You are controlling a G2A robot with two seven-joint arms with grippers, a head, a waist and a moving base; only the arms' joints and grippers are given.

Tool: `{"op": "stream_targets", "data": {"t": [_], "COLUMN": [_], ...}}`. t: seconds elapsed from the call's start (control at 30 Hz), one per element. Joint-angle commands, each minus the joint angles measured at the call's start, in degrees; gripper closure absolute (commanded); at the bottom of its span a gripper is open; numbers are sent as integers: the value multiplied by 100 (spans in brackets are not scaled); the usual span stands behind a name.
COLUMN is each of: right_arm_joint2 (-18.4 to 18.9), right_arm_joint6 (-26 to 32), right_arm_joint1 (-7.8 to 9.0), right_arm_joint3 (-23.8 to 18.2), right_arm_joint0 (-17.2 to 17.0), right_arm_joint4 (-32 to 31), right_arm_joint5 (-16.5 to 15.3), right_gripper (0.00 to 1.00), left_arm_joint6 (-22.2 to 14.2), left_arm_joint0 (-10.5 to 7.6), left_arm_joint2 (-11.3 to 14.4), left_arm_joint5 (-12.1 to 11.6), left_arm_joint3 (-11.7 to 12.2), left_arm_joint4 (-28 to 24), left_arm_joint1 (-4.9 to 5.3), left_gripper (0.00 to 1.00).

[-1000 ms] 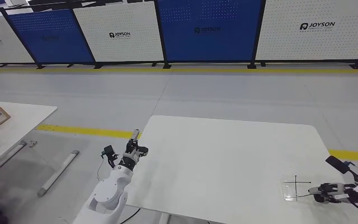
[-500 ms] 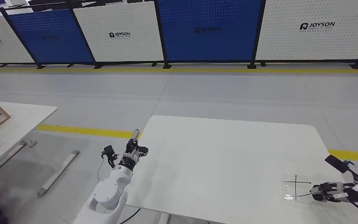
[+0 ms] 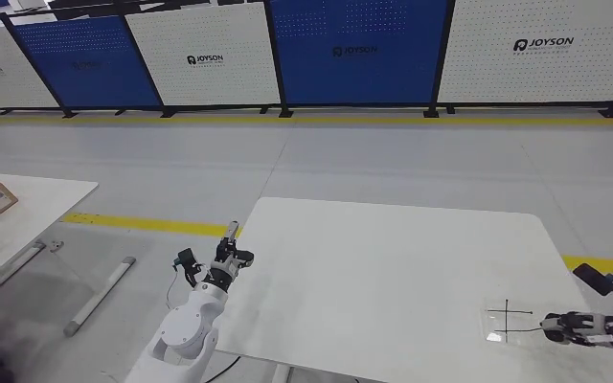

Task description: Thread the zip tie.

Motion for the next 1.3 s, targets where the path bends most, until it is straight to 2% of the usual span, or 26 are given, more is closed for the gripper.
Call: {"op": "stream_targets", "data": {"t": [0.0,0.1,0.2,0.57,0.7,0.83,0.97,1.07,1.2,1.27], "right_arm_joint2": [279,732,1075,1075,1046,1228,1413,1331,983,983], "right_arm_joint6": [-84,-178,78,78,-416,-839,-1292,-1479,-1334,-1334], "right_arm_joint1": [42,94,113,113,77,63,41,7,-30,-30], "right_arm_joint3": [-83,-203,-200,-200,-572,-1029,-1697,-2014,-1929,-1929], "right_arm_joint0": [-208,-597,-887,-887,-995,-1112,-1500,-1786,-1807,-1807], "right_arm_joint4": [164,564,1283,1283,1323,1484,1547,1576,1540,1540], "right_arm_joint5": [-58,-235,-440,-440,-730,-1001,-1149,-1270,-1375,-1375], "right_gripper": [100,100,100,100,100,100,100,100,100,100], "left_arm_joint6": [0,0,0,0,0,0,0,0,0,0], "left_arm_joint0": [0,0,0,0,0,0,0,0,0,0], "left_arm_joint2": [0,0,0,0,0,0,0,0,0,0], "left_arm_joint5": [0,0,0,0,0,0,0,0,0,0], "left_arm_joint3": [0,0,0,0,0,0,0,0,0,0], "left_arm_joint4": [0,0,0,0,0,0,0,0,0,0], "left_arm_joint1": [0,0,0,0,0,0,0,0,0,0], "left_gripper": [0,0,0,0,0,0,0,0,0,0]}}
